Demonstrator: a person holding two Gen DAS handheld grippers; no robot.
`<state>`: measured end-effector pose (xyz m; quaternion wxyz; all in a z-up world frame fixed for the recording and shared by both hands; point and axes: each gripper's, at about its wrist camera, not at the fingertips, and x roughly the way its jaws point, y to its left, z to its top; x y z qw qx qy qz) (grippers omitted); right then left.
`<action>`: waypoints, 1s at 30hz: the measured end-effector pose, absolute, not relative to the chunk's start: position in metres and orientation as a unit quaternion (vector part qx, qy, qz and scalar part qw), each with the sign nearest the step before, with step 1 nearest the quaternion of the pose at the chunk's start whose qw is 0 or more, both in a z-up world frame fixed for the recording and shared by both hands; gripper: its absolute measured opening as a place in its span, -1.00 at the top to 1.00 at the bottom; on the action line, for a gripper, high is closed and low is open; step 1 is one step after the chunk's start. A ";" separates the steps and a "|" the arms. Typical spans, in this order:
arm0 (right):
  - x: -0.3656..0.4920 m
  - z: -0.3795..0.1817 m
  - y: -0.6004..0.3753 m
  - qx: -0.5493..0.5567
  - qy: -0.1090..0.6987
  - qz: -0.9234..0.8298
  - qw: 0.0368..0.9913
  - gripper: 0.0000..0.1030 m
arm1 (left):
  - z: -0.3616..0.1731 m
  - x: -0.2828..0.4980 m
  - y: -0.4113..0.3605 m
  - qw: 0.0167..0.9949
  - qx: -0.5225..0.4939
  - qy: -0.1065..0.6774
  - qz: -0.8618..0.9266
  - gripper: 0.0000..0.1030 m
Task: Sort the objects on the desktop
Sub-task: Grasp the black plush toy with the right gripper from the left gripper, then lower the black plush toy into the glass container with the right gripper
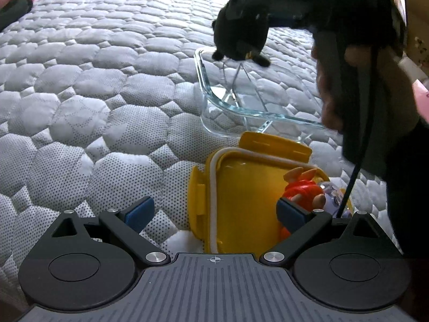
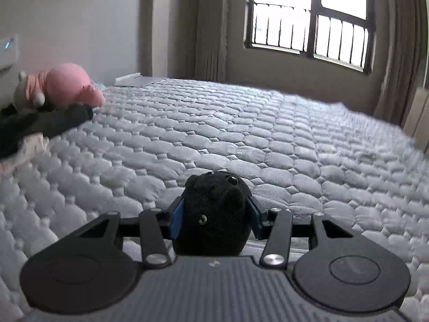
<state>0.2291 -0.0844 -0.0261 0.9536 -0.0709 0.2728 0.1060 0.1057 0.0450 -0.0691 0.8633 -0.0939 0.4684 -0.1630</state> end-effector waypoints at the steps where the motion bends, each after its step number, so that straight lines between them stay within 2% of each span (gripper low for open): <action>1: 0.228 -0.033 -0.081 -0.086 0.278 0.109 0.950 -0.02 | -0.069 0.106 0.045 0.863 -0.093 0.469 -0.162 -0.94; 5: 0.217 -0.051 -0.073 -0.137 0.310 0.117 0.933 -0.11 | -0.069 0.106 0.043 0.864 -0.086 0.469 -0.162 -0.94; 8: 0.211 -0.048 -0.074 -0.116 0.382 0.143 0.906 -0.10 | -0.070 0.107 0.043 0.864 -0.085 0.469 -0.161 -0.95; 10: 0.211 -0.039 -0.084 -0.069 0.430 0.159 0.886 0.04 | -0.071 0.109 0.045 0.863 -0.089 0.471 -0.161 -0.95; 11: 0.211 -0.030 -0.090 -0.049 0.438 0.162 0.883 0.29 | -0.072 0.110 0.045 0.862 -0.092 0.472 -0.161 -0.95; 12: 0.213 -0.021 -0.097 -0.029 0.437 0.157 0.885 0.40 | -0.073 0.111 0.045 0.860 -0.096 0.474 -0.162 -0.95; 17: 0.234 0.007 -0.119 0.050 0.405 0.133 0.903 0.39 | -0.074 0.110 0.043 0.857 -0.096 0.477 -0.170 -0.95; 19: 0.242 0.000 -0.112 0.043 0.407 0.140 0.901 0.50 | -0.073 0.110 0.043 0.858 -0.092 0.476 -0.169 -0.95; 20: 0.247 -0.008 -0.106 0.029 0.410 0.140 0.901 0.65 | -0.074 0.110 0.043 0.859 -0.091 0.475 -0.168 -0.95; 21: 0.250 -0.015 -0.100 0.018 0.414 0.138 0.900 0.70 | -0.074 0.110 0.044 0.859 -0.091 0.475 -0.166 -0.95; 25: 0.255 -0.036 -0.092 0.018 0.384 0.129 0.914 0.70 | -0.078 0.113 0.050 0.857 -0.100 0.481 -0.157 -0.95; 30: 0.256 -0.030 -0.099 0.028 0.412 0.125 0.902 0.69 | -0.081 0.114 0.052 0.855 -0.103 0.482 -0.159 -0.96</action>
